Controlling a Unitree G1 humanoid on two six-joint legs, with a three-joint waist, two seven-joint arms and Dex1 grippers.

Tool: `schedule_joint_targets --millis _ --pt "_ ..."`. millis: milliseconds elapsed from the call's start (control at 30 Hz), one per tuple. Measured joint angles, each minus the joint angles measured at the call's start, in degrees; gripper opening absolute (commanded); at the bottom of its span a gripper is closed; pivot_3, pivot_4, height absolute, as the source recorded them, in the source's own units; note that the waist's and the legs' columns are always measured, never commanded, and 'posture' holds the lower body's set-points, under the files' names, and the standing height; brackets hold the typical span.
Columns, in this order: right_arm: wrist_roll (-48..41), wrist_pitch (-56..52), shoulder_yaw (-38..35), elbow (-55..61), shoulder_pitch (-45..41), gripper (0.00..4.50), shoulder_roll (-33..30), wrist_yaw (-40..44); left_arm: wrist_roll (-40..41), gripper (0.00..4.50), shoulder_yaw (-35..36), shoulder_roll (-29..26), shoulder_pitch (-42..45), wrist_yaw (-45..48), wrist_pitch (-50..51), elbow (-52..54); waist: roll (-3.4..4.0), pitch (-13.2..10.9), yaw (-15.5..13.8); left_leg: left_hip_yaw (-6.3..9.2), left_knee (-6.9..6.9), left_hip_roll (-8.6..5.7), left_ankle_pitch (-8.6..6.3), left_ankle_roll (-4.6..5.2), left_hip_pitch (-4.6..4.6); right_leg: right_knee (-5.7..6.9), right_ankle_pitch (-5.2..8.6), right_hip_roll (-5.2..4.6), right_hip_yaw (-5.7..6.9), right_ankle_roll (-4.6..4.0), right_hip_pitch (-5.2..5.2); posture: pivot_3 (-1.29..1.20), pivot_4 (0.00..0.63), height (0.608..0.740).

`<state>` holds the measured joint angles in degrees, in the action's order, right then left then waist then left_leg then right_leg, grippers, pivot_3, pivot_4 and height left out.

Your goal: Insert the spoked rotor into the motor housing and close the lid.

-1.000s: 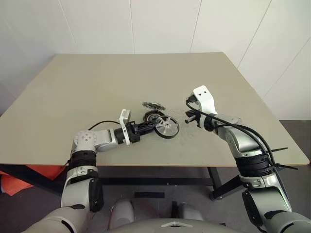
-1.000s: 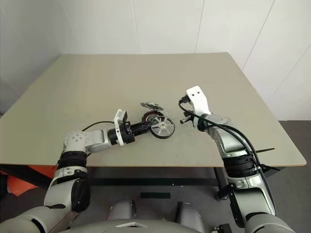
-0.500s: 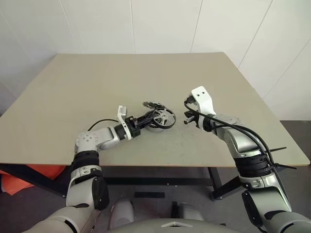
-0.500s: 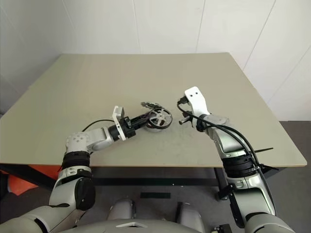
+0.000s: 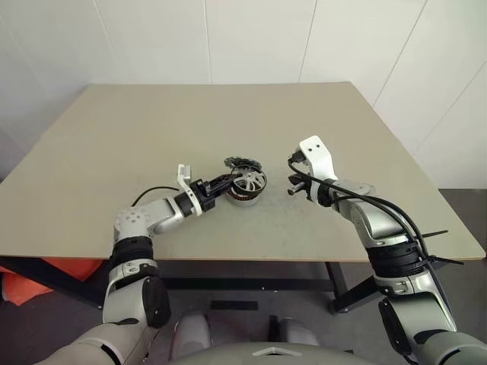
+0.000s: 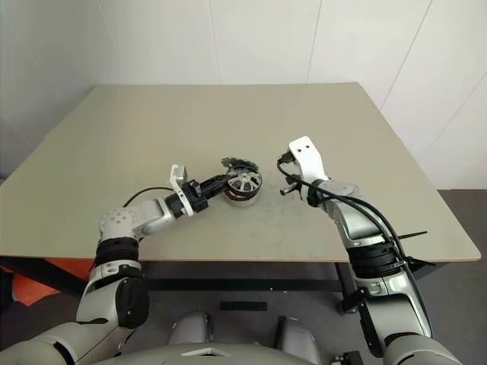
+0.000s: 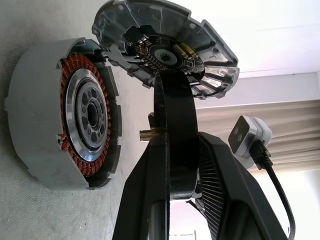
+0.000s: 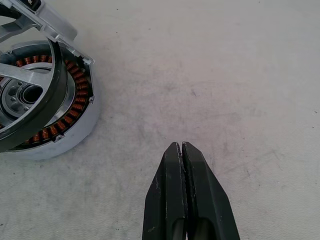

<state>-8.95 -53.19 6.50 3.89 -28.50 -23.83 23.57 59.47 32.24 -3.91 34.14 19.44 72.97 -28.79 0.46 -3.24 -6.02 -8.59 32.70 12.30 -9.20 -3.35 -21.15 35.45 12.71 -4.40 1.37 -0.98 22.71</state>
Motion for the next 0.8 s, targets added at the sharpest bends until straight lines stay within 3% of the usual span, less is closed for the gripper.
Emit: schedule_joint_targets --millis 800 --pt "0.0 0.1 0.6 -0.1 0.0 0.00 -0.1 0.0 -0.6 0.80 -0.2 1.0 1.4 -1.1 -5.5 -3.7 -0.01 0.0 0.0 0.00 0.00 0.00 0.00 0.00 0.00 -0.01 0.00 0.00 0.00 0.00 0.00 0.00 0.000 0.740"
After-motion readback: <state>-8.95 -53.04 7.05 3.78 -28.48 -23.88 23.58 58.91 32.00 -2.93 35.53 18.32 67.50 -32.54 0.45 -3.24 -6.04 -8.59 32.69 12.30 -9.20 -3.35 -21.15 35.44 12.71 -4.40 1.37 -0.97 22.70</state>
